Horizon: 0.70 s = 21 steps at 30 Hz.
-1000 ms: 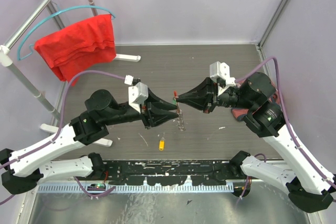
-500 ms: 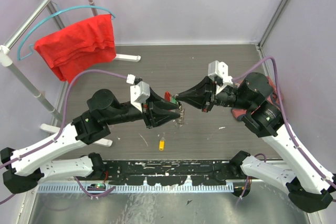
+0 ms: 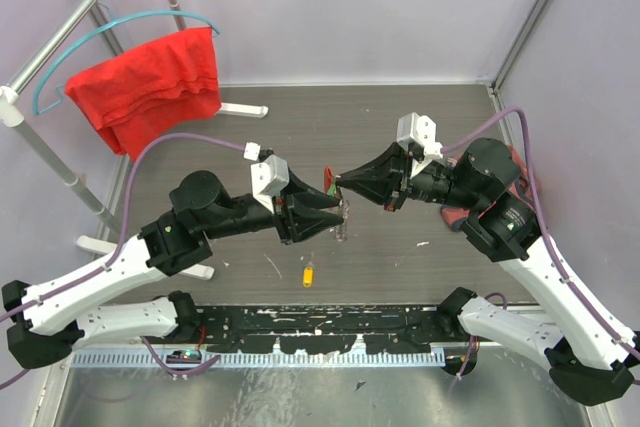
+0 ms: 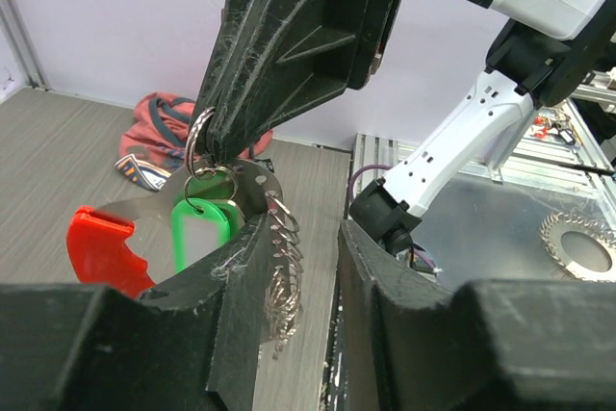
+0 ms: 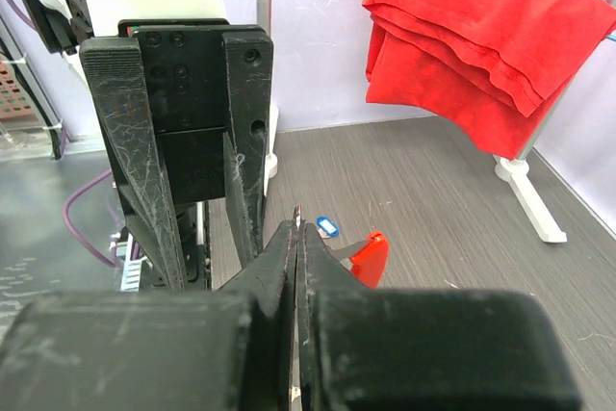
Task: Put the keys on the keyring
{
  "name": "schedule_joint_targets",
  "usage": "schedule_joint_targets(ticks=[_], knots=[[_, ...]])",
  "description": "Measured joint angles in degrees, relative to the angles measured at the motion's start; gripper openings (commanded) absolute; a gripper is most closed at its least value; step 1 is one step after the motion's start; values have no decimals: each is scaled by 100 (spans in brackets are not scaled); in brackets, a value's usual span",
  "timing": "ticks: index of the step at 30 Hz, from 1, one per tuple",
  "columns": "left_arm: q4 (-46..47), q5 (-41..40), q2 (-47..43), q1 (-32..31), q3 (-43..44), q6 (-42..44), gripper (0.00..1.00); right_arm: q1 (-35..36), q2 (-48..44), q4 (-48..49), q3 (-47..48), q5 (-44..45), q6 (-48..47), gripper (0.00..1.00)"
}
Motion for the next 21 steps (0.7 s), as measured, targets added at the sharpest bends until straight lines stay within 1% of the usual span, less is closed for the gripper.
schedule_joint_targets(ticks=[8,21], knots=[[2,-138,17,0,-4,7,43,0,0,0,-4,37,0,1],[-50,-616,26,0,-4,4,44,0,0,0,-81,195,-2,1]])
